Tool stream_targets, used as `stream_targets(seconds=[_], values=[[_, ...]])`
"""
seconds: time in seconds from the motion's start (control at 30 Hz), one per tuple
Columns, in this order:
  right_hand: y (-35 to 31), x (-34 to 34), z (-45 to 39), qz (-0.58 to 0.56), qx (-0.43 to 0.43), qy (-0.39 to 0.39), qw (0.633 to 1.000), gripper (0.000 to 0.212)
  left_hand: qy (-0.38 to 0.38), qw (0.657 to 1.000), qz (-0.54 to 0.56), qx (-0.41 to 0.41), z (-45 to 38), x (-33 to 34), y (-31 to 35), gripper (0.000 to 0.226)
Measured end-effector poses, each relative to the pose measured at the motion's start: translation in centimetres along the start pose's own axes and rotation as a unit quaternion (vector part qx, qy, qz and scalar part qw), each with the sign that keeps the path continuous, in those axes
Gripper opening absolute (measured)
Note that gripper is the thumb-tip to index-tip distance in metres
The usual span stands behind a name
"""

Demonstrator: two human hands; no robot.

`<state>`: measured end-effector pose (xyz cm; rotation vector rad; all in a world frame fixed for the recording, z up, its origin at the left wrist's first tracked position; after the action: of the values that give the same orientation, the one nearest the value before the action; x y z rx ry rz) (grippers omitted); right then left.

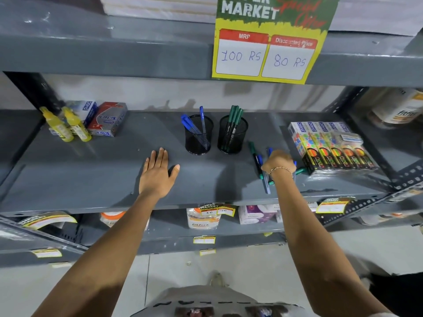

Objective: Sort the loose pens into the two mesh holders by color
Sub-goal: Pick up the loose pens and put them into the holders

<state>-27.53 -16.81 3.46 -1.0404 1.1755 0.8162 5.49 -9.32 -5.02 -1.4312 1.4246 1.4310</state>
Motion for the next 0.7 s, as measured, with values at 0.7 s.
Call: stream_targets(seconds=[0.7], values=[[-9.3, -6.8, 1.9, -0.341, -0.131, 0.211, 0.907, 0.024, -0.005, 1.000, -0.006, 0.003, 0.0, 0.1, 0.0, 0.073]])
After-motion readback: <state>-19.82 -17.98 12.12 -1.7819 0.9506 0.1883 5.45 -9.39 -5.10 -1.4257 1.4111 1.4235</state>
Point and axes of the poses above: each hand's wrist, its own z-axis away from the middle knuckle, its own x-axis out of the palm, y = z × x, the point moved 4 cm from there along -z, towards the middle knuckle, and after that the axes turned 12 degrees about y, right-handed, at the moved point
